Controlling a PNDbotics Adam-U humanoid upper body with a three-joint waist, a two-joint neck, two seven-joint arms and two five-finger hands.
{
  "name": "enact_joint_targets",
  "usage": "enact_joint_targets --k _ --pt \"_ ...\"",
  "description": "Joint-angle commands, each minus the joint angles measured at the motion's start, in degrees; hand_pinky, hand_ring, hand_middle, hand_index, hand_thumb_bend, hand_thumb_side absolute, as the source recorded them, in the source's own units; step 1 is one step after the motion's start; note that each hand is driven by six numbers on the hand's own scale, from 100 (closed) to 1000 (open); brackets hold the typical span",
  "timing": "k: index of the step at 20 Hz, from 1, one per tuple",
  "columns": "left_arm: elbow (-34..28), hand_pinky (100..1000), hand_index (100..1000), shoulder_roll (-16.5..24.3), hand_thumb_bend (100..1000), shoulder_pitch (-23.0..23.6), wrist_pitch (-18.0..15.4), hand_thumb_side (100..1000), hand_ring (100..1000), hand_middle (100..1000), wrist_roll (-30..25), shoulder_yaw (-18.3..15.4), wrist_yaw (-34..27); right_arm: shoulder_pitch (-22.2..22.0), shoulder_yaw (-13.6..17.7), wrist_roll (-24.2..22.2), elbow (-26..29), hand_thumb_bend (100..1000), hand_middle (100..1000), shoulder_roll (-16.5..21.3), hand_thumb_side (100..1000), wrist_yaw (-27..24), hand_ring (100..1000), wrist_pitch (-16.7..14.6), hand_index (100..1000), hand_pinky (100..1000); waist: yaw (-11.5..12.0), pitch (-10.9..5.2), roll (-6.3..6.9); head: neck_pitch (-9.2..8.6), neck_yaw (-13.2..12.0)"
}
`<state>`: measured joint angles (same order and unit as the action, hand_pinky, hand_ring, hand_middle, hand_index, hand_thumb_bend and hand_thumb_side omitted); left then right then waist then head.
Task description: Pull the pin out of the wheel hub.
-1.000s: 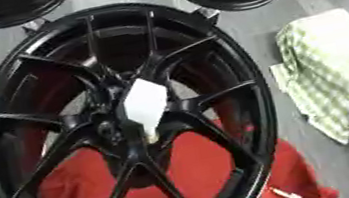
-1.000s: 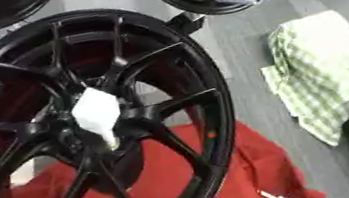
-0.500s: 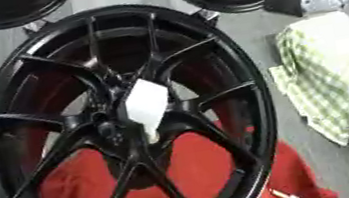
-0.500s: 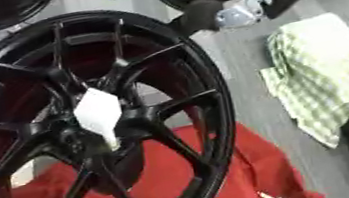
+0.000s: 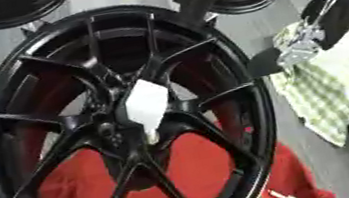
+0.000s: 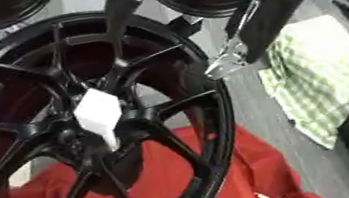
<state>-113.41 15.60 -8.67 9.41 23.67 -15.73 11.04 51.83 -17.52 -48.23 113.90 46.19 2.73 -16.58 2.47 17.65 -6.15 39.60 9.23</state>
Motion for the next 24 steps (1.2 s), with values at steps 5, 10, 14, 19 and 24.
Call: enact_joint_targets --k 5,10,14,19,24 --pt "-1.18 730 664 0.4 100 -0.06 0.68 791 607 538 0.12 0.04 0.01 2.62 -2.82 -3.66 0.35 433 806 -1.8 100 3.59 900 -1.9 850 887 -0.28 -1.32 0.57 -0.83 0.39" --pt "-1.18 731 664 0.26 100 0.3 0.81 792 607 538 0.27 -0.03 -0.3 4.36 -4.31 -3.73 -1.4 425 805 -6.22 100 6.16 899 -2.34 847 884 -0.68 -1.41 1.01 -1.23 0.38" --pt "-1.18 731 664 0.16 100 0.71 0.96 793 608 538 0.46 -0.18 -0.42 4.77 -4.79 -3.73 -2.5 421 802 -9.06 100 8.02 898 -2.31 845 883 -1.24 -1.61 1.26 -1.71 -0.23" --pt "-1.18 731 664 0.04 100 1.27 1.21 794 608 538 0.58 -0.38 -0.37 4.27 -5.39 -3.73 -3.41 419 804 -11.57 100 10.38 898 -2.62 846 882 -2.08 -1.83 1.4 -1.97 -1.24" --pt "-1.07 732 665 0.02 100 1.66 1.44 795 608 538 0.66 -0.53 -0.23 3.94 -5.92 -3.73 -4.37 417 810 -13.44 100 12.72 900 -3.2 850 883 -2.67 -2.01 1.42 -1.68 -2.47"
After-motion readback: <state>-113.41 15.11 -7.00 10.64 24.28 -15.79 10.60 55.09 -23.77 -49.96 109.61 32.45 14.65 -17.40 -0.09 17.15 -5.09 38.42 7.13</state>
